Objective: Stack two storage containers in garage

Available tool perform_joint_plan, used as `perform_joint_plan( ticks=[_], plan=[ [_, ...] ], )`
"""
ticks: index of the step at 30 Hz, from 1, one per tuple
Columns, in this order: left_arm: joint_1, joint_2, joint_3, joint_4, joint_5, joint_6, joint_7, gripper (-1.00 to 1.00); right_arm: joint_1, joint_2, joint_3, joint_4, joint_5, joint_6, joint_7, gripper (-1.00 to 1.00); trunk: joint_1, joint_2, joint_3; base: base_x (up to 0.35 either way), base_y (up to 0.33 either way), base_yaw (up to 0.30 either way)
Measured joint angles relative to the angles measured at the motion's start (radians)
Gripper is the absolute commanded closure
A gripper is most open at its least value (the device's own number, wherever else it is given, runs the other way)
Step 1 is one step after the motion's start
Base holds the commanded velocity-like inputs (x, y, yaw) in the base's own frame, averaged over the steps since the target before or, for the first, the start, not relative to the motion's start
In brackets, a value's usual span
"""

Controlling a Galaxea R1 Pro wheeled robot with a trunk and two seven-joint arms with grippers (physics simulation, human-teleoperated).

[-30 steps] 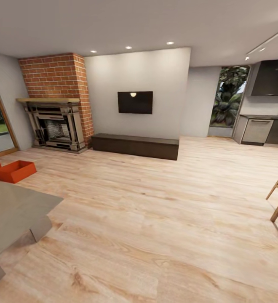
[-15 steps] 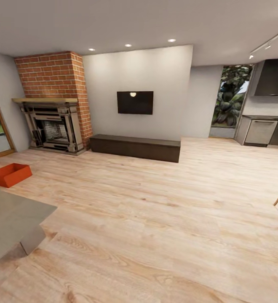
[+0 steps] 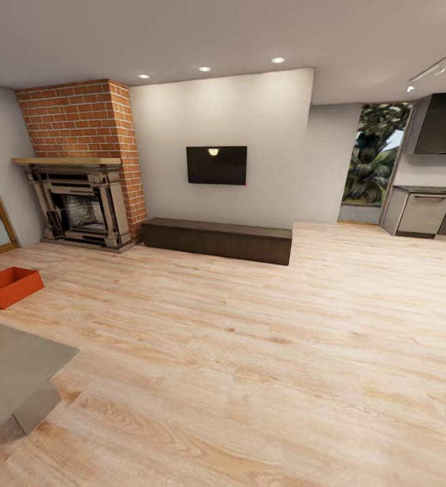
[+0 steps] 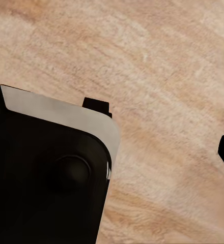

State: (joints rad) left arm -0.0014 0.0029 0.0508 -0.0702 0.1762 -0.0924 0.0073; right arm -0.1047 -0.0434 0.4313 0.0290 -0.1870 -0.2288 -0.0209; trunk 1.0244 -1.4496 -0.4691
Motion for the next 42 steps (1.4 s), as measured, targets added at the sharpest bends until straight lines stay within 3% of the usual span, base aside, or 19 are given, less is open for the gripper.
perform_joint_plan(
  ticks=[42],
  plan=[
    [0.0, 0.0, -0.006, 0.0, -0.008, 0.008, -0.006, -1.0, 0.0, 0.008, -0.004, 0.0, -0.004, 0.0, 0.008, -1.0, 0.0, 0.0, 0.0, 0.325, 0.0, 0.0]
  ],
)
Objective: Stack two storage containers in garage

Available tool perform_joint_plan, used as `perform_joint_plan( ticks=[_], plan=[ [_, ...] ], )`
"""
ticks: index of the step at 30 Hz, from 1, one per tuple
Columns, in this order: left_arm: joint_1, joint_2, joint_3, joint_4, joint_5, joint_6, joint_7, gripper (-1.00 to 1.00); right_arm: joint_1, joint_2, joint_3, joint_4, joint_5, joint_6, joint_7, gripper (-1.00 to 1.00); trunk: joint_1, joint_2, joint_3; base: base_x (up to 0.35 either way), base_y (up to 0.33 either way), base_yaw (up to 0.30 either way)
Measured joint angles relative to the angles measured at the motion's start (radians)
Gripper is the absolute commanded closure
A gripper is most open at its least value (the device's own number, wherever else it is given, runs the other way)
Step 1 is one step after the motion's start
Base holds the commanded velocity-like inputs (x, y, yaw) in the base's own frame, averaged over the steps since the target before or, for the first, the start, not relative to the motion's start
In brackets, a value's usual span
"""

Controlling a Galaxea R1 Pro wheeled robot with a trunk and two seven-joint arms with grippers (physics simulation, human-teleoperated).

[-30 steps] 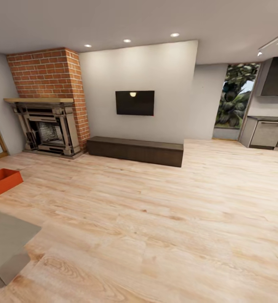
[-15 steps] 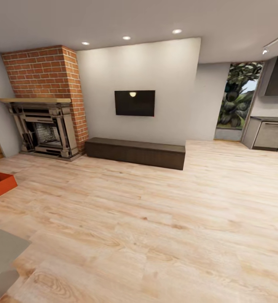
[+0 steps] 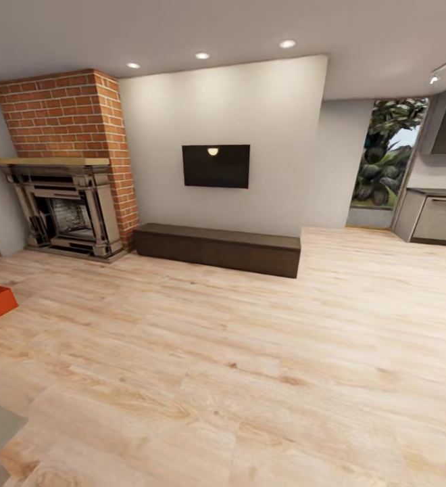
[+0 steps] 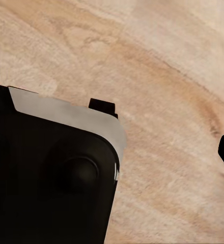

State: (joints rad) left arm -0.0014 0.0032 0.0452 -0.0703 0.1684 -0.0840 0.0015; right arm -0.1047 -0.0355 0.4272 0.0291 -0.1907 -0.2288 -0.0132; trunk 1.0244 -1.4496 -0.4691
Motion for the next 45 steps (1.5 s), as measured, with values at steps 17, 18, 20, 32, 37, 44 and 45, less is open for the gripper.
perform_joint_plan(
  ticks=[17, 18, 20, 32, 37, 44, 45],
  plan=[
    [0.0, 0.0, 0.0, 0.0, 0.0, 0.0, 0.0, -1.0, 0.0, -0.002, 0.0, 0.001, -0.003, 0.019, -0.006, -1.0, 0.0, 0.0, 0.0, 0.324, 0.0, 0.0],
    [0.0, 0.0, 0.0, 0.0, 0.0, 0.0, 0.0, -1.0, 0.0, -0.002, 0.0, 0.001, -0.003, 0.019, -0.006, -1.0, 0.0, 0.0, 0.0, 0.324, 0.0, 0.0],
    [0.0, 0.0, 0.0, 0.0, 0.0, 0.0, 0.0, -1.0, 0.0, -0.003, 0.0, 0.001, -0.003, 0.019, -0.007, -1.0, 0.0, 0.0, 0.0, 0.325, 0.0, 0.0],
    [0.0, 0.0, 0.001, 0.0, 0.001, 0.0, 0.0, -1.0, 0.0, -0.003, -0.004, 0.0, -0.008, 0.018, -0.008, -1.0, 0.0, 0.0, 0.0, 0.324, 0.0, 0.001],
    [0.0, 0.0, 0.001, 0.0, 0.001, 0.0, 0.0, -1.0, 0.0, -0.003, -0.006, 0.0, -0.01, 0.017, -0.008, -1.0, 0.0, 0.0, 0.0, 0.325, 0.0, 0.078],
    [0.0, 0.0, 0.001, 0.0, 0.001, -0.001, 0.0, -1.0, 0.0, -0.004, -0.006, 0.0, -0.011, 0.017, -0.008, -1.0, 0.0, 0.0, 0.0, 0.325, 0.0, 0.226],
    [0.0, 0.0, 0.001, 0.0, 0.001, -0.001, 0.0, -1.0, 0.0, -0.005, -0.006, 0.0, -0.011, 0.017, -0.008, -1.0, 0.0, 0.0, 0.0, 0.325, 0.0, 0.229]
  ],
)
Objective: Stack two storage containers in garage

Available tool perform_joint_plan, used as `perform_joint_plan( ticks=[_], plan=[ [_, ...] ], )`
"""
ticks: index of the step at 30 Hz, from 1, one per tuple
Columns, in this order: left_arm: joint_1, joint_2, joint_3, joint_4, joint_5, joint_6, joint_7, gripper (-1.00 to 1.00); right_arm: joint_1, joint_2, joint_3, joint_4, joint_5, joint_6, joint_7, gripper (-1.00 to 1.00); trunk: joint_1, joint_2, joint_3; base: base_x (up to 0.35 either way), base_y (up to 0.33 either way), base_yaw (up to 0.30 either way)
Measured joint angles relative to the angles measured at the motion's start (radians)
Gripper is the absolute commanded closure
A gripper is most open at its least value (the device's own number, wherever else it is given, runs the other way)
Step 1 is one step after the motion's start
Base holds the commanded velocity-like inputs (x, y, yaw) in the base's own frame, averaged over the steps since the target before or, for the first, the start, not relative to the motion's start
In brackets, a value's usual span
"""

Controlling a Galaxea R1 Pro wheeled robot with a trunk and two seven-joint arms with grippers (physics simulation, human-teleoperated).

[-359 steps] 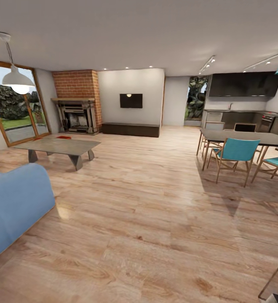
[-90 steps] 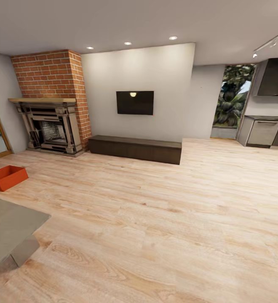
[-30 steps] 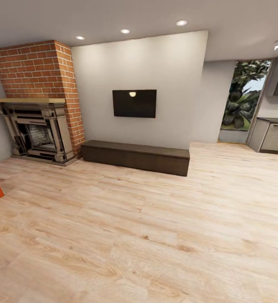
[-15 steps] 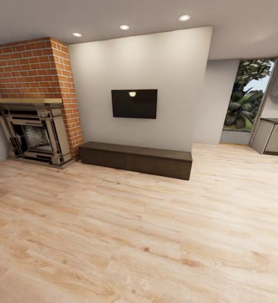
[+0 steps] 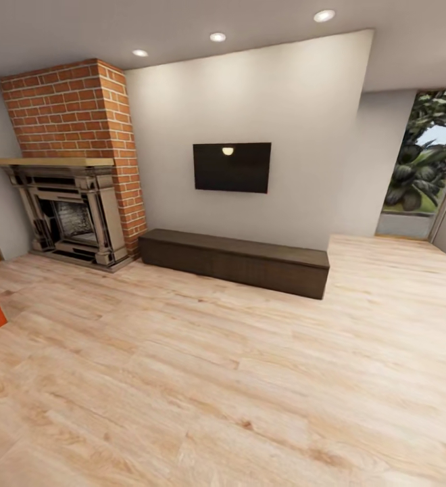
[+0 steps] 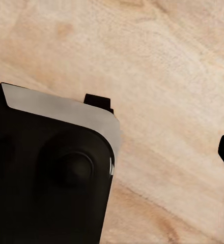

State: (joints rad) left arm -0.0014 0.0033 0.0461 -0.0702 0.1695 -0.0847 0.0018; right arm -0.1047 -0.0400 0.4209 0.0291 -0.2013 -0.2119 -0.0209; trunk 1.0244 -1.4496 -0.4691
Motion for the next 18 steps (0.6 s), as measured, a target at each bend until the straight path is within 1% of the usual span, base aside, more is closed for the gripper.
perform_joint_plan(
  ticks=[4, 16, 18],
  plan=[
    [0.0, 0.0, 0.0, 0.0, 0.0, -0.001, 0.0, -1.0, 0.0, -0.001, 0.0, 0.0, 0.0, 0.0, 0.0, -1.0, 0.0, 0.0, 0.0, 0.325, 0.0, 0.117],
    [0.0, 0.0, 0.0, 0.0, 0.001, -0.001, 0.0, -1.0, 0.0, 0.001, 0.001, 0.0, 0.002, 0.0, 0.0, -1.0, 0.0, 0.0, 0.0, 0.325, 0.0, 0.009],
    [0.0, 0.0, 0.001, 0.0, 0.001, -0.001, 0.0, -1.0, 0.0, 0.001, 0.001, 0.0, 0.001, 0.0, 0.0, -1.0, 0.0, 0.0, 0.0, 0.324, 0.0, 0.084]
  ],
)
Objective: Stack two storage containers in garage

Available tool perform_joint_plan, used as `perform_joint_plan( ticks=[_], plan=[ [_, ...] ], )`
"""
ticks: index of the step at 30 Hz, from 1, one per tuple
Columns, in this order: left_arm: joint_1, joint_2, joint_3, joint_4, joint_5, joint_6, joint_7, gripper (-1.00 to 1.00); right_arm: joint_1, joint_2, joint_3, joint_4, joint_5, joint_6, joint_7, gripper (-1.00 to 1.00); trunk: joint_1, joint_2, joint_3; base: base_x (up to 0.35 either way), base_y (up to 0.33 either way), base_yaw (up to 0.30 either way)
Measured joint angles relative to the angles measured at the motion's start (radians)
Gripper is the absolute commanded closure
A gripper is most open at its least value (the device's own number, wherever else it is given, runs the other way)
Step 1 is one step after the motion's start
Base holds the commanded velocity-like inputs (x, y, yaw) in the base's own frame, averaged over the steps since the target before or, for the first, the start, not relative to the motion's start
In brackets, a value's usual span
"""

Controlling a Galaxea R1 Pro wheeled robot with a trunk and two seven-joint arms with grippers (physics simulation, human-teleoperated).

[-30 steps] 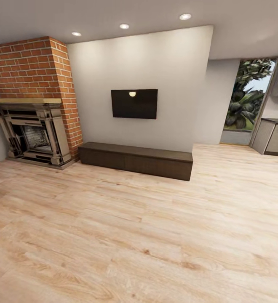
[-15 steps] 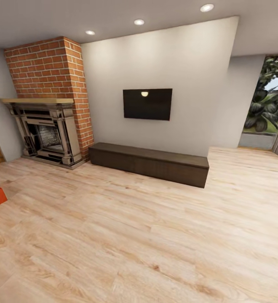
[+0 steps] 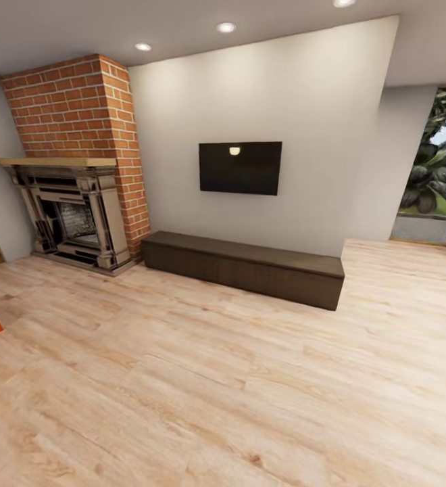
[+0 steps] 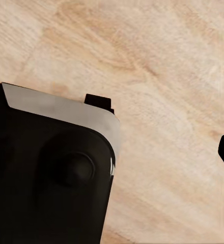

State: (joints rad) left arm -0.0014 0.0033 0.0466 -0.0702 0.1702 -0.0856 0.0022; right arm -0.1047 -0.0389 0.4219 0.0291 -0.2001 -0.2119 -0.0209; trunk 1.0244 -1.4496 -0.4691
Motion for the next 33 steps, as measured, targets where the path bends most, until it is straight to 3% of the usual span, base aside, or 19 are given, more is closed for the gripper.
perform_joint_plan(
  ticks=[33],
  plan=[
    [0.0, 0.0, 0.0, 0.0, 0.0, 0.0, 0.001, -1.0, 0.0, -0.003, -0.001, 0.0, -0.002, -0.004, 0.0, -1.0, 0.0, 0.0, 0.0, 0.325, 0.0, 0.262]
  ],
)
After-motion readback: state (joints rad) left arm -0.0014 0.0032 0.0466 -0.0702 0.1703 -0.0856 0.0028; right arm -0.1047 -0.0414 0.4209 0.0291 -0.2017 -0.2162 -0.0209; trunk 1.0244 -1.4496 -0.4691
